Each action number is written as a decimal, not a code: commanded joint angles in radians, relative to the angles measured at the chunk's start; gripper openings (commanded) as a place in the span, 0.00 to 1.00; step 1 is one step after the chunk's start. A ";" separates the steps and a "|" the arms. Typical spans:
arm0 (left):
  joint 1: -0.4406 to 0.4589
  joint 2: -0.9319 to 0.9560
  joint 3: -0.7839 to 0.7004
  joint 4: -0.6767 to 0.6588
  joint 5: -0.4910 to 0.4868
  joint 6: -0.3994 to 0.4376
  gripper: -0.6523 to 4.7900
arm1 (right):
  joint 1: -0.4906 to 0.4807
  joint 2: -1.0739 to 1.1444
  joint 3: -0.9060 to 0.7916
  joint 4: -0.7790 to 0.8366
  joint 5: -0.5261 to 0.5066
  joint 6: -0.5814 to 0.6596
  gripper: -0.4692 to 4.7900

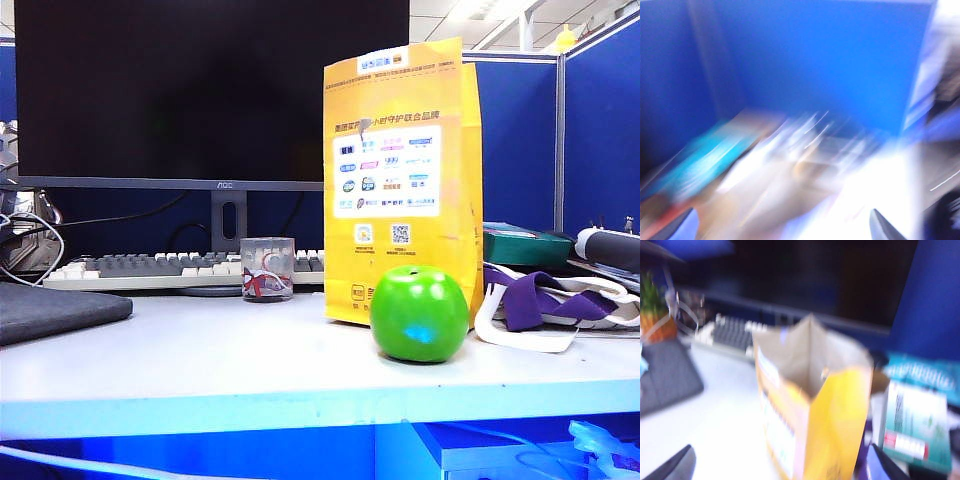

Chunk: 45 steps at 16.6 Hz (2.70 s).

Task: Pick up the green apple and throw it into the yellow paper bag.

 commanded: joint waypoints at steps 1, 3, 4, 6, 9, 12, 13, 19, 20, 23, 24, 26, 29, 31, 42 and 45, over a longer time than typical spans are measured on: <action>0.001 -0.132 -0.002 -0.413 -0.297 0.202 1.00 | 0.000 -0.002 0.003 -0.059 0.005 -0.016 0.96; 0.001 -0.266 -0.059 -0.493 -0.497 0.185 0.96 | 0.000 -0.002 0.002 -0.052 0.003 -0.024 0.96; 0.001 -0.337 -0.108 -0.478 -0.541 0.197 0.96 | 0.000 -0.002 0.002 -0.050 0.003 -0.024 0.96; 0.001 -0.476 -0.212 -0.463 -0.585 0.144 0.96 | 0.000 -0.002 0.002 -0.053 0.000 -0.023 0.96; 0.000 -0.745 -0.438 -0.399 -0.641 0.126 0.96 | 0.000 -0.003 0.002 -0.070 -0.074 -0.020 0.96; 0.001 -1.009 -0.655 -0.263 -0.706 0.081 0.96 | 0.001 -0.027 -0.005 -0.066 -0.106 -0.074 0.96; 0.001 -1.112 -0.734 -0.226 -0.762 0.081 0.96 | 0.002 -0.069 -0.038 -0.022 -0.106 -0.107 0.96; 0.001 -1.324 -0.846 -0.367 -0.779 -0.102 0.96 | 0.001 -0.332 -0.373 0.101 -0.131 0.019 0.96; 0.001 -1.323 -0.846 -0.399 -0.779 -0.117 0.96 | 0.000 -0.348 -0.395 0.035 -0.128 0.024 0.96; 0.001 -1.323 -0.848 -0.437 -0.780 -0.117 0.96 | 0.000 -0.354 -0.397 -0.201 -0.132 0.025 0.96; 0.001 -1.323 -0.848 -0.437 -0.779 -0.117 0.96 | 0.000 -0.354 -0.397 -0.241 -0.131 0.025 0.96; 0.001 -1.323 -0.848 -0.437 -0.779 -0.117 0.96 | 0.000 -0.354 -0.397 -0.278 -0.132 0.025 0.96; 0.001 -1.323 -0.848 -0.438 -0.779 -0.117 0.96 | 0.002 -0.367 -0.410 -0.274 -0.130 0.025 0.96; 0.001 -1.323 -0.857 -0.432 -0.780 -0.117 0.96 | 0.002 -0.397 -0.463 -0.262 -0.132 0.025 0.96; 0.183 -1.439 -1.195 0.040 -0.769 -0.117 0.96 | 0.000 -0.545 -0.869 0.343 -0.132 0.025 0.96; 0.292 -1.484 -1.254 0.146 -0.769 -0.117 0.96 | -0.019 -0.766 -0.939 0.333 -0.132 0.025 0.96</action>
